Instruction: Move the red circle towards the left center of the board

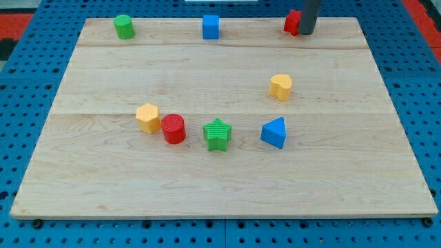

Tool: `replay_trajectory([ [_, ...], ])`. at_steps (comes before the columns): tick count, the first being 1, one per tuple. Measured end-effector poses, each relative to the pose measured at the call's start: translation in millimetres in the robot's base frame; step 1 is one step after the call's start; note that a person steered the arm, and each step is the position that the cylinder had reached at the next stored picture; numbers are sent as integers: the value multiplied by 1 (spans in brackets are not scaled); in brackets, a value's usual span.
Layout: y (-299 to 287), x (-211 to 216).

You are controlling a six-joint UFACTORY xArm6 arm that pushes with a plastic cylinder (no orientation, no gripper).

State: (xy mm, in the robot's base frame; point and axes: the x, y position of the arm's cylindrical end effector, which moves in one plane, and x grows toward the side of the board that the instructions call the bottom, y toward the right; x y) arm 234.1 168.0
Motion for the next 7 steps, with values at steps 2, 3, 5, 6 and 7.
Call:
replay_trajectory([
  [2, -10, 82],
  [3, -31, 136],
  [5, -74, 245],
  [6, -106, 297],
  [7, -152, 323],
])
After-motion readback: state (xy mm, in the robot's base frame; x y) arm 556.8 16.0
